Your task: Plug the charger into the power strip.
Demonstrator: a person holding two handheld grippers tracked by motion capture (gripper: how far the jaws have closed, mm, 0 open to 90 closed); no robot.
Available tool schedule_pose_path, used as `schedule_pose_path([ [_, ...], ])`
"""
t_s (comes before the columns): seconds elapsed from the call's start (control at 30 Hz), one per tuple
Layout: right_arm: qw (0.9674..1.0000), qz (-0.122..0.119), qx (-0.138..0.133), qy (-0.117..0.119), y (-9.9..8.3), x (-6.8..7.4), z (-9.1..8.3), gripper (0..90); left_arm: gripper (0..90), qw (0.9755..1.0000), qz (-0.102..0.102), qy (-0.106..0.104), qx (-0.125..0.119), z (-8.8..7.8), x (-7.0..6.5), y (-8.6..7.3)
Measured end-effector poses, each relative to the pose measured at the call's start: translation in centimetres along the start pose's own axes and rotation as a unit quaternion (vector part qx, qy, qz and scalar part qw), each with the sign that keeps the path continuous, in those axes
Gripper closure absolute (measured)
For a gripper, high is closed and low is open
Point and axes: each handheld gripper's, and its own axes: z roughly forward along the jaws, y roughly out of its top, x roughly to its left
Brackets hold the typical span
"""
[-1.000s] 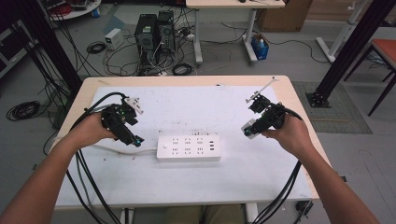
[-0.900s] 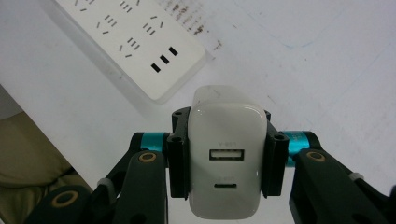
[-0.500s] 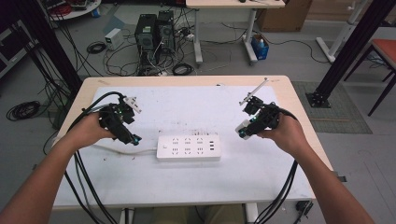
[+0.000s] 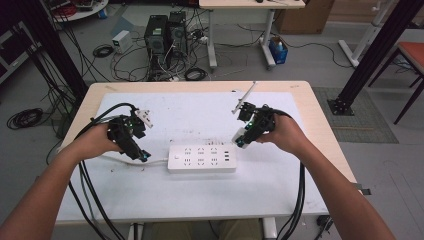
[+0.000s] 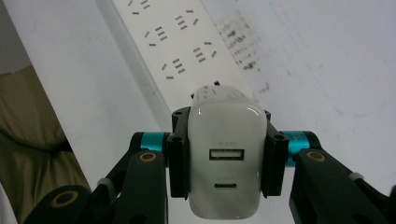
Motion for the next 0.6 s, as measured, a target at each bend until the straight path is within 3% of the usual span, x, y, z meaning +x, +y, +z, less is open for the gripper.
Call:
schedule_pose_path([
  [0.03, 1.0, 0.0, 0.0, 0.0, 0.0, 0.0, 0.0, 62.1, 23.1, 1.0, -0.001, -0.001, -0.002, 0.0, 0.0, 0.0],
  [0.17, 0.999, -0.039, 0.019, 0.009, 1.8, 0.1, 1.6, 62.1, 23.2, 0.9999, 0.002, 0.01, 0.008, 0.2, 0.1, -0.3],
  [0.2, 0.9977, -0.059, 0.031, 0.011, 2.8, 0.3, 2.5, 62.1, 23.2, 0.9999, -0.001, 0.012, 0.008, 0.3, 0.2, -0.4],
  [0.4, 0.9942, -0.096, 0.046, 0.017, 4.6, 0.8, 4.2, 62.1, 23.2, 0.9998, -0.006, 0.01, 0.014, 0.9, 0.7, -0.9],
  [0.47, 0.9923, -0.109, 0.056, 0.015, 5.1, 1.0, 5.0, 62.1, 23.2, 0.9997, -0.004, 0.014, 0.019, 1.1, 0.8, -0.9],
  [0.6, 0.9844, -0.147, 0.097, 0.005, 5.6, 1.3, 7.5, 62.2, 23.2, 0.9995, -0.009, 0.022, 0.022, 1.4, 1.1, -0.8],
])
